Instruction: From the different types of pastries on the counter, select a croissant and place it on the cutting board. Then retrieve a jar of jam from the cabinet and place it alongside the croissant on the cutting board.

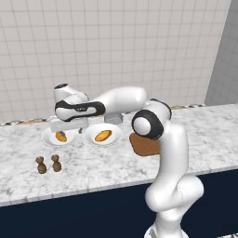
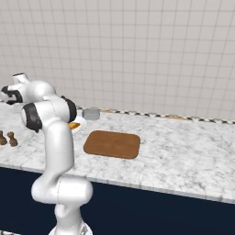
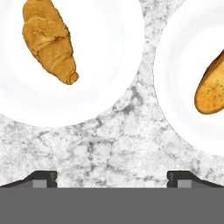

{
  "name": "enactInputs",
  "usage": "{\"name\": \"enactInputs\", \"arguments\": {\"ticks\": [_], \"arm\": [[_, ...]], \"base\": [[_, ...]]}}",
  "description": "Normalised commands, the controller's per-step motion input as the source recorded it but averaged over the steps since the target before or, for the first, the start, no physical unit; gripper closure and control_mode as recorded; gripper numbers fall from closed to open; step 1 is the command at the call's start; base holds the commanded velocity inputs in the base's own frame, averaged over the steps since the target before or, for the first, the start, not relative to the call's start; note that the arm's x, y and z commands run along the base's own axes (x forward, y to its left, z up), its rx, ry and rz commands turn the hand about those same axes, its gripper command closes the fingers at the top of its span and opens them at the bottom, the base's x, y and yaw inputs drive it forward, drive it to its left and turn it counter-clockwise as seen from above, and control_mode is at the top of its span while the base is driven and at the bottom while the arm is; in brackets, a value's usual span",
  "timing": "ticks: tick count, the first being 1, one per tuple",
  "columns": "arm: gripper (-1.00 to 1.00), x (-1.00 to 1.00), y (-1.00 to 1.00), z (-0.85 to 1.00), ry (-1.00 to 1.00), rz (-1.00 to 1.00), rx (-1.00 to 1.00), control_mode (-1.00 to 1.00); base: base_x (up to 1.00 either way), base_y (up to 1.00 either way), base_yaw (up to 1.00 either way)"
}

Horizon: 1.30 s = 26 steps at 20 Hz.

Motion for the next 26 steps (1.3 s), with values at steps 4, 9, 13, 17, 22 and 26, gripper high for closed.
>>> {"name": "enactInputs", "arguments": {"ticks": [4, 9, 13, 17, 22, 26], "arm": [[-1.00, 0.31, 0.00, -0.33, 0.00, 0.06, 0.04, -1.00], [-1.00, 0.14, 0.00, -0.37, -0.02, 0.06, 0.12, -1.00], [-1.00, 0.20, 0.05, -0.19, -0.11, 0.06, 0.13, -1.00], [-1.00, 0.32, 0.09, -0.26, -0.09, 0.07, 0.06, -1.00], [-1.00, 0.24, 0.26, -0.22, -0.04, 0.07, 0.00, -1.00], [-1.00, 0.28, 0.26, -0.10, 0.00, 0.07, 0.00, -1.00]], "base": [[0.00, 0.00, 0.00], [0.00, 0.00, 0.00], [0.00, 0.00, 0.00], [0.00, 0.00, 0.00], [0.00, 0.00, 0.00], [0.00, 0.00, 0.00]]}}
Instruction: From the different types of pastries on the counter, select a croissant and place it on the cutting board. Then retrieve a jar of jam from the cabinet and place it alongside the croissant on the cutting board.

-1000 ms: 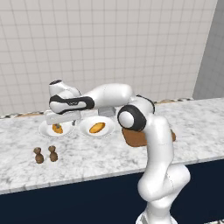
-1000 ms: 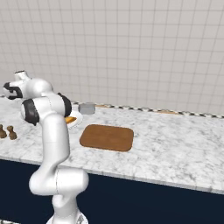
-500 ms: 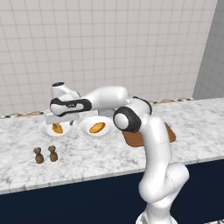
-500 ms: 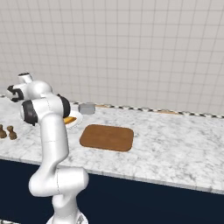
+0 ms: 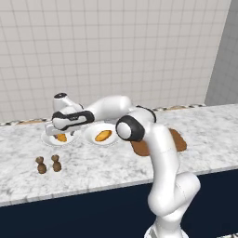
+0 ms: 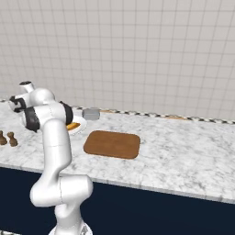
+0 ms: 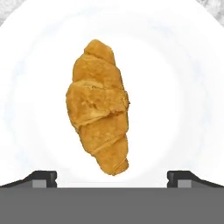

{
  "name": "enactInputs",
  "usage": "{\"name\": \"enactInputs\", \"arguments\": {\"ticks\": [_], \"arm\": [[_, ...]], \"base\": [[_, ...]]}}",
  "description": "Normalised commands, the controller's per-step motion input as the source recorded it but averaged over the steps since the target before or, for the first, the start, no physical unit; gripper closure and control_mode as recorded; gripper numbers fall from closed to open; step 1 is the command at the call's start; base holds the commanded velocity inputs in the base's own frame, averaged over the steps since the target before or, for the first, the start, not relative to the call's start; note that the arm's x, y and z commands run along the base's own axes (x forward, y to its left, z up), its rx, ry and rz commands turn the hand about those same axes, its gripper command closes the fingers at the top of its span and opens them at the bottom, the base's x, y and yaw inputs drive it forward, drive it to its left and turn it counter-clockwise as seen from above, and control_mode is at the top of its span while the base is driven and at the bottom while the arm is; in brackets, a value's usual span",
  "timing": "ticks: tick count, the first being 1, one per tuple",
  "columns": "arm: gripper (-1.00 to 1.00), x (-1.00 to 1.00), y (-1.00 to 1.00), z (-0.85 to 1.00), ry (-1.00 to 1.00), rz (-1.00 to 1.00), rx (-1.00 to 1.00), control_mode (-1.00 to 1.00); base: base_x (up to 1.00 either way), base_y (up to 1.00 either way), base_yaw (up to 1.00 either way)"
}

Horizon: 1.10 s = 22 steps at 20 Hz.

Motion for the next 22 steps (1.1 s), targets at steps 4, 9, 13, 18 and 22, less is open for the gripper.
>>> {"name": "enactInputs", "arguments": {"ticks": [4, 9, 13, 18, 22], "arm": [[-1.00, 0.42, 0.03, -0.19, 0.00, 0.09, 0.00, -1.00], [-1.00, 0.26, 0.11, -0.34, 0.00, 0.07, -0.02, -1.00], [1.00, 0.01, 0.55, -0.35, 0.05, 0.07, 0.00, -1.00], [1.00, 0.00, -0.22, -0.03, 0.00, 0.01, 0.07, -1.00], [1.00, -0.12, -0.74, 0.00, 0.00, -0.07, 0.12, -1.00]], "base": [[0.00, 0.00, 0.00], [0.00, 0.00, 0.00], [0.00, 0.00, 0.00], [0.00, 0.00, 0.00], [0.00, 0.00, 0.00]]}}
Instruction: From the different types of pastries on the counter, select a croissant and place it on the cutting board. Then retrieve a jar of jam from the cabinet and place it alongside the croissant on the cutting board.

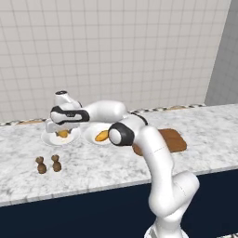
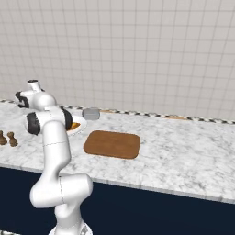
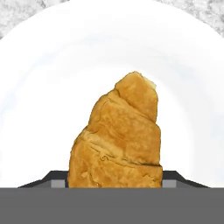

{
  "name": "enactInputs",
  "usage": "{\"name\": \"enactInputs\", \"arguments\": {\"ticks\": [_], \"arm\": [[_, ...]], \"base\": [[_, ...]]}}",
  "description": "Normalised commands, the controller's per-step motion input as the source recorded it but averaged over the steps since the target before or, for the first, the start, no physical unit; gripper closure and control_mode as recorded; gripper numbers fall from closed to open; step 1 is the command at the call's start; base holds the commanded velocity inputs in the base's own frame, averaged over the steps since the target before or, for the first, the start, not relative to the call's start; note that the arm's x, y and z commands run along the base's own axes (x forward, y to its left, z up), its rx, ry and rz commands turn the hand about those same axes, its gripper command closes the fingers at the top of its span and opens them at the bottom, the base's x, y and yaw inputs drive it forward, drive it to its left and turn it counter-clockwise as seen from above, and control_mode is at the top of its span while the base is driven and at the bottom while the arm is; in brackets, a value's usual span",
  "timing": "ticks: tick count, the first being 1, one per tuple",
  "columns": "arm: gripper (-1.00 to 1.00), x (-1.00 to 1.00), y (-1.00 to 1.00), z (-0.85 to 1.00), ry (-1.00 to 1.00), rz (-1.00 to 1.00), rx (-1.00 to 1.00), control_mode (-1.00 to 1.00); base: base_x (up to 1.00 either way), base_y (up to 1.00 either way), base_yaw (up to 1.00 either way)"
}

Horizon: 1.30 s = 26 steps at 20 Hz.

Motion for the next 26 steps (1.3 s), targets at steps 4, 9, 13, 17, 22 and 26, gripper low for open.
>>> {"name": "enactInputs", "arguments": {"ticks": [4, 9, 13, 17, 22, 26], "arm": [[1.00, -0.40, -0.91, 0.23, -0.03, -0.10, 0.13, -1.00], [1.00, -0.33, -0.74, 0.77, -0.05, -0.14, 0.01, -1.00], [1.00, -0.26, -0.93, 0.22, -0.07, -0.16, 0.00, -1.00], [1.00, -0.37, -1.00, 0.01, -0.04, -0.20, 0.01, -1.00], [1.00, -0.11, -1.00, 0.13, 0.00, -0.22, 0.05, -1.00], [1.00, 0.00, -1.00, 0.04, 0.00, -0.19, 0.02, -1.00]], "base": [[0.00, 0.00, 0.00], [0.00, 0.00, 0.00], [0.00, 0.00, 0.00], [0.00, 0.00, 0.00], [0.00, 0.00, 0.00], [0.00, 0.00, 0.00]]}}
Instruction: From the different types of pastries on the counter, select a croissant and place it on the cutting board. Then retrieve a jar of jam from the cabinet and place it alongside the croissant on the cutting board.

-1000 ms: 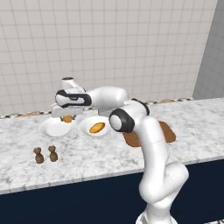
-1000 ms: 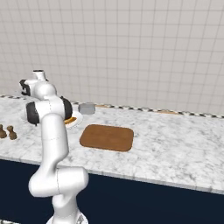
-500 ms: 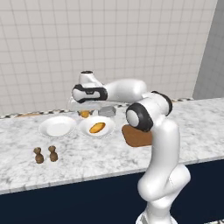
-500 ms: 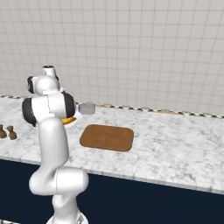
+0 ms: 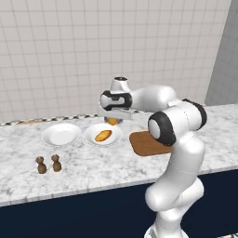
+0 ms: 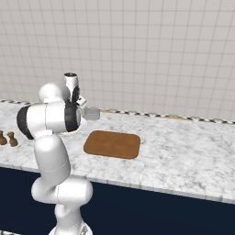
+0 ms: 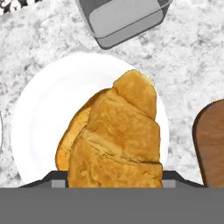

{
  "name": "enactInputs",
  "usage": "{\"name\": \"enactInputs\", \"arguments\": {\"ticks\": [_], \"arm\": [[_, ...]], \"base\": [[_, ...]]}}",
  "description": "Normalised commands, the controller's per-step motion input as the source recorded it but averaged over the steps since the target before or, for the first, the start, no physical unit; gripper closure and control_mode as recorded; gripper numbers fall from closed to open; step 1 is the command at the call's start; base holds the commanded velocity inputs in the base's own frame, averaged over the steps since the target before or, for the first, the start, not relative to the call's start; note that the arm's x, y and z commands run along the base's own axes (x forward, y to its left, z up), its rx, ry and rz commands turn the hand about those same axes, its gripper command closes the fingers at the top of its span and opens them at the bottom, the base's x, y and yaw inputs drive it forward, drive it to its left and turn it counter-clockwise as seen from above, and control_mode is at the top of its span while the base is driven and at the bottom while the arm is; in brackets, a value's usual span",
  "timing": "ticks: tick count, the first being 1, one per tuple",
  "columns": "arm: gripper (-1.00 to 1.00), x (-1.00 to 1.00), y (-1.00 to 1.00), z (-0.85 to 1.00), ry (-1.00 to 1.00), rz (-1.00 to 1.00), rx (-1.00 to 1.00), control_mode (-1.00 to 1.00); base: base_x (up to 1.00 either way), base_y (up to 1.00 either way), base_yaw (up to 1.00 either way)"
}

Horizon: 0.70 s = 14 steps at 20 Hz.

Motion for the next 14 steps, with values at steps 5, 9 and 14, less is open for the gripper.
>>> {"name": "enactInputs", "arguments": {"ticks": [5, 9, 14], "arm": [[1.00, -0.02, -1.00, 0.00, 0.00, -0.19, 0.05, -1.00], [1.00, -0.06, -1.00, -0.08, 0.00, -0.14, 0.09, -1.00], [1.00, -0.09, -1.00, -0.25, 0.00, -0.09, 0.02, -1.00]], "base": [[0.00, 0.00, 0.00], [0.00, 0.00, 0.00], [0.00, 0.00, 0.00]]}}
